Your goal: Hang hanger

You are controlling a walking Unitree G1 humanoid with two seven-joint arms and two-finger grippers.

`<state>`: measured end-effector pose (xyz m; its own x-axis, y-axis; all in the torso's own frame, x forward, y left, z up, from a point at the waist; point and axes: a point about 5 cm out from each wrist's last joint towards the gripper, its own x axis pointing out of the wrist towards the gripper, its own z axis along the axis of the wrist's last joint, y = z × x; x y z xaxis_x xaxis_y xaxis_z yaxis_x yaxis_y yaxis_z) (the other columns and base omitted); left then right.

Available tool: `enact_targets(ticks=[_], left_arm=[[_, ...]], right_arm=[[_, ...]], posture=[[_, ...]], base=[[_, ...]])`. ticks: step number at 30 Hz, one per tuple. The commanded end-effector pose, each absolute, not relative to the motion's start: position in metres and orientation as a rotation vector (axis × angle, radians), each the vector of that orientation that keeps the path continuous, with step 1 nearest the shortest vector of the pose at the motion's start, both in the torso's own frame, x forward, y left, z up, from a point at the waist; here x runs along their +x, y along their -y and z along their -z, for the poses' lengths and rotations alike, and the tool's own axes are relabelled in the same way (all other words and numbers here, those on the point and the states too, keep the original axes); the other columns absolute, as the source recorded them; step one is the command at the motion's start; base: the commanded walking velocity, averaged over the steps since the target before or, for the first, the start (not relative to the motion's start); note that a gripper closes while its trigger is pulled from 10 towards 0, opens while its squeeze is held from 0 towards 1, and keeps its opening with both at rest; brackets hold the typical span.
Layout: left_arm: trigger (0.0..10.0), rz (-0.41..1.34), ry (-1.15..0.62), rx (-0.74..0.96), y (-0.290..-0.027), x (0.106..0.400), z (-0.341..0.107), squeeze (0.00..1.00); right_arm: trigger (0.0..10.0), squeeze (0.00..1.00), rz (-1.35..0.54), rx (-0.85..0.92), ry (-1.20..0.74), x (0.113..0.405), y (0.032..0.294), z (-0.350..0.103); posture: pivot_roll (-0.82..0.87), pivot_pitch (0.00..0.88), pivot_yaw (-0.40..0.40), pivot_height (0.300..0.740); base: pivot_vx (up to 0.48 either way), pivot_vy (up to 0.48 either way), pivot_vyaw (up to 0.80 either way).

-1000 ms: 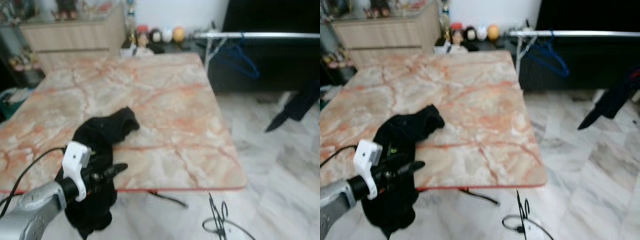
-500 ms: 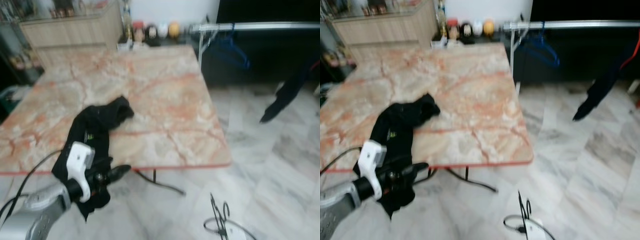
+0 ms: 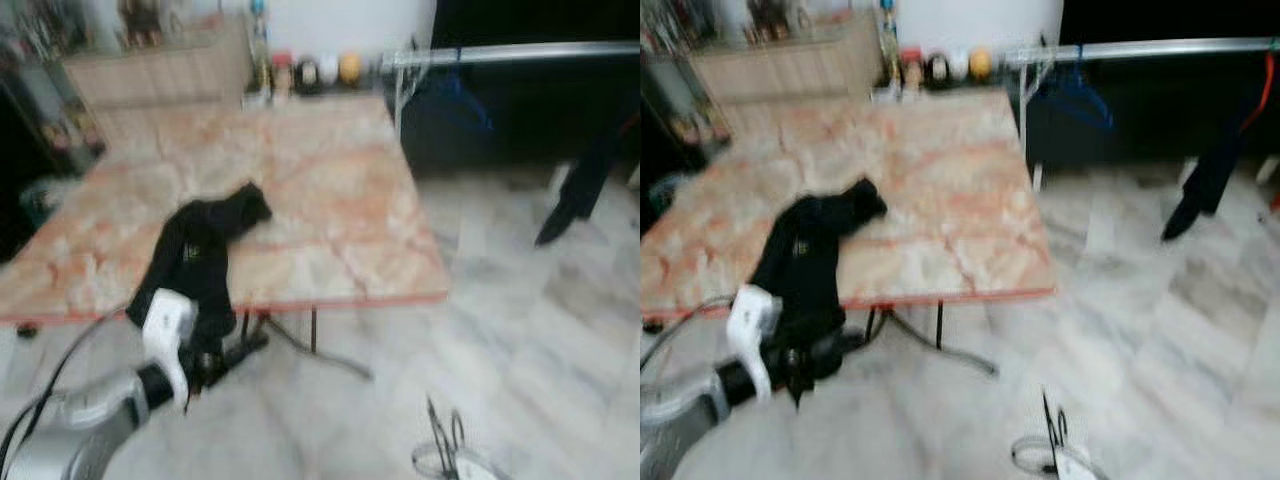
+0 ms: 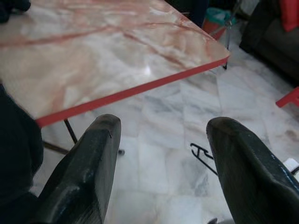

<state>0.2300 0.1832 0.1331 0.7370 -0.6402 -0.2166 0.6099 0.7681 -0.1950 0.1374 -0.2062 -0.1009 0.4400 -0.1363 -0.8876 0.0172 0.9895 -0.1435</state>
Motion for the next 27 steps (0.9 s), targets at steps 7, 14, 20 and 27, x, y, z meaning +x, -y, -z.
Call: enact_targets(ticks=[7, 14, 20, 27], left_arm=[[10.0, 0.645, -0.317, -0.074, -0.187, 0.231, -0.119, 0.00], [10.0, 0.532, -0.375, 0.074, -0.192, 0.238, -0.094, 0.00], [10.0, 0.482, -0.394, 0.133, -0.197, 0.243, -0.084, 0.00], [10.0, 0.504, -0.351, 0.249, -0.197, 0.259, -0.085, 0.00]], right_arm=[[10.0, 0.00, 0.086, -0.107, -1.099, 0.139, 0.201, 0.101], [10.0, 0.00, 0.096, -0.100, -1.081, 0.141, 0.201, 0.100], [10.0, 0.00, 0.052, -0.134, -1.013, 0.148, 0.200, 0.096], [10.0, 0.00, -0.173, -0.389, -0.924, 0.163, 0.195, 0.089]], posture=[[0.07, 0.000, 0.045, 0.740], [0.07, 0.000, 0.042, 0.740], [0.05, 0.000, 0.042, 0.740], [0.04, 0.000, 0.037, 0.740]], base=[[-0.306, 0.000, 0.00], [0.000, 0.000, 0.00], [0.000, 0.000, 0.00], [0.000, 0.000, 0.00]])
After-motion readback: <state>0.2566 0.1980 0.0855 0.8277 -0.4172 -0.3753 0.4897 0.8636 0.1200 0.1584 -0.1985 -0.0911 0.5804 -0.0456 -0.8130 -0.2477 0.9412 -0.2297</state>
